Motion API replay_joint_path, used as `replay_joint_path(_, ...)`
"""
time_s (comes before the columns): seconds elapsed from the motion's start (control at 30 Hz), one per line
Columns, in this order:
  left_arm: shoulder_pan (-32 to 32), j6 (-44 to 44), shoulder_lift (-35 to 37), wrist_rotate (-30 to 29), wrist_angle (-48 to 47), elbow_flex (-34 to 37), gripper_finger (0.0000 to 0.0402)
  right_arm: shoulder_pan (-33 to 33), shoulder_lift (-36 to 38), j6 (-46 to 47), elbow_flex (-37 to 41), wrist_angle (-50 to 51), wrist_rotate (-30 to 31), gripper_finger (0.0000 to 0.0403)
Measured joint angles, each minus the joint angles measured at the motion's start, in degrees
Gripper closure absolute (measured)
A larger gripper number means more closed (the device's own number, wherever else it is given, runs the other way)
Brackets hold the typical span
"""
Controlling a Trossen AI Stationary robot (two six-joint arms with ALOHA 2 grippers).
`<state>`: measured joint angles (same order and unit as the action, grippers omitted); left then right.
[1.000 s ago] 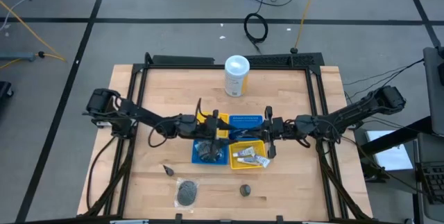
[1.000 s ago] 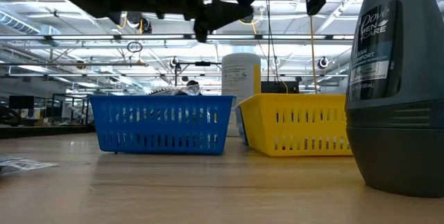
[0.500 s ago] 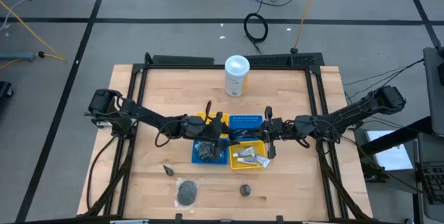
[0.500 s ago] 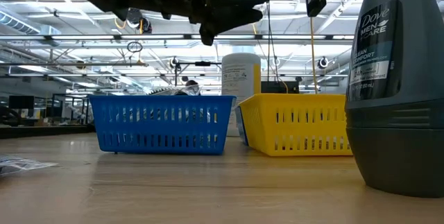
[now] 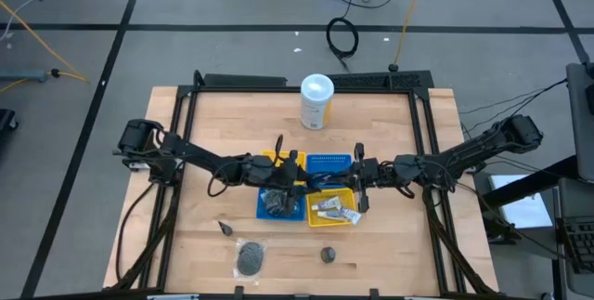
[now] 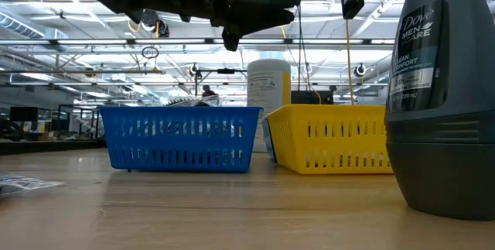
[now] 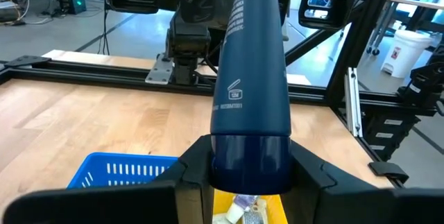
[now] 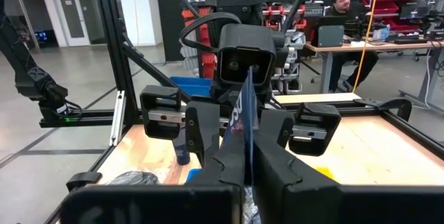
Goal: Pick & Place Travel size toiletries
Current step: Put the blue shave cream into the top yellow bin
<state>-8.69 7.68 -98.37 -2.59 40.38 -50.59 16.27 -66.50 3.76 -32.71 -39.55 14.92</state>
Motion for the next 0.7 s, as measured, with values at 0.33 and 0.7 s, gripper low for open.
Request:
replay_joint_path(0.33,0.5,0.2,0.7,-0.3,-2.7,0.0,0.0296,0.0,0.0,0.0,0.0,1.0,0.0,0.0337)
replay_joint_path(0.7,0.9,1.3,8.4,-5.5,-23.0,-0.1,0.0296,-0.1,0.9,-0.5,0.0,1.7,0.2,0.0264)
